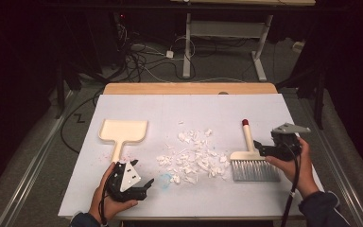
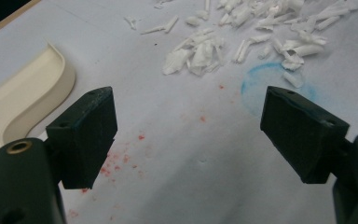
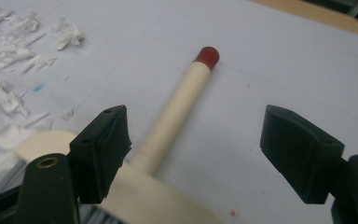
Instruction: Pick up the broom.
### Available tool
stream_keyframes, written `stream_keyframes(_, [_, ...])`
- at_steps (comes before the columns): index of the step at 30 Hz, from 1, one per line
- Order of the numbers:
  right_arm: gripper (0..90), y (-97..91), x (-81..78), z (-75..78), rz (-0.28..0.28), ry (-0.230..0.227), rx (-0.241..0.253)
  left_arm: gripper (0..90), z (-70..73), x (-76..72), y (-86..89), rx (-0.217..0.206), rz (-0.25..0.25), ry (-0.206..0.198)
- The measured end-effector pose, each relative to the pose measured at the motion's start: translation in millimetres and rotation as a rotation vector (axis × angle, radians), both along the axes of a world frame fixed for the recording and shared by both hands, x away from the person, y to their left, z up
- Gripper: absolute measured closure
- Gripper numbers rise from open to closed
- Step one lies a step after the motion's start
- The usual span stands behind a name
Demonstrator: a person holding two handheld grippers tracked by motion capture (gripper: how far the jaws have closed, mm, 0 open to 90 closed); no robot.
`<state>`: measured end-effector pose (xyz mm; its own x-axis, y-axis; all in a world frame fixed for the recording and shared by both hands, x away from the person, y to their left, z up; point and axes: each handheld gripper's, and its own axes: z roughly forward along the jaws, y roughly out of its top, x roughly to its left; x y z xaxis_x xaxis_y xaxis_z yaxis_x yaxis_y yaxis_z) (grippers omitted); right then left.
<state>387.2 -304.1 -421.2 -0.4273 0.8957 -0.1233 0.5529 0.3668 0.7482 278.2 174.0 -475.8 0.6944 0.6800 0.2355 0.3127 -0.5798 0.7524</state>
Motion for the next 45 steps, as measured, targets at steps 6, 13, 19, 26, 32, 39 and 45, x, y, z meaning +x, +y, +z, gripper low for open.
stream_keyframes(6, [35.2,24.3,40.4,-22.8,-0.049,0.169,-0.05,18.1,-1.0,-1.0,-1.5,0.012,-0.008,0.006])
stream_keyframes(13, [58.1,28.7,53.7,-38.3,-0.075,0.242,-0.015,18.2,-1.9,-2.2,-1.1,0.012,-0.01,0.011])
stream_keyframes(19, [71.0,26.8,51.7,-38.3,-0.073,0.233,-0.015,18.5,-1.6,-3.9,-1.4,0.009,-0.013,0.01])
stream_keyframes(26, [71.2,25.3,51.1,-38.6,-0.059,0.224,-0.015,18.5,-2.0,-4.5,-1.2,0.007,-0.012,0.016])
stream_keyframes(32, [71.2,19.3,45.3,-34.9,-0.041,0.178,0.032,18.5,-0.9,-4.9,-1.1,-0.002,-0.013,0.013])
stream_keyframes(39, [71.3,3.7,17.7,-9.7,0.021,0.028,0.116,18.5,-0.9,-4.4,-1.2,-0.003,-0.015,0.015])
stream_keyframes(45, [71.4,-9.2,-18.2,16.0,0.054,-0.099,0.187,18.5,4.3,-3.7,-3.5,-0.068,-0.021,0.027])
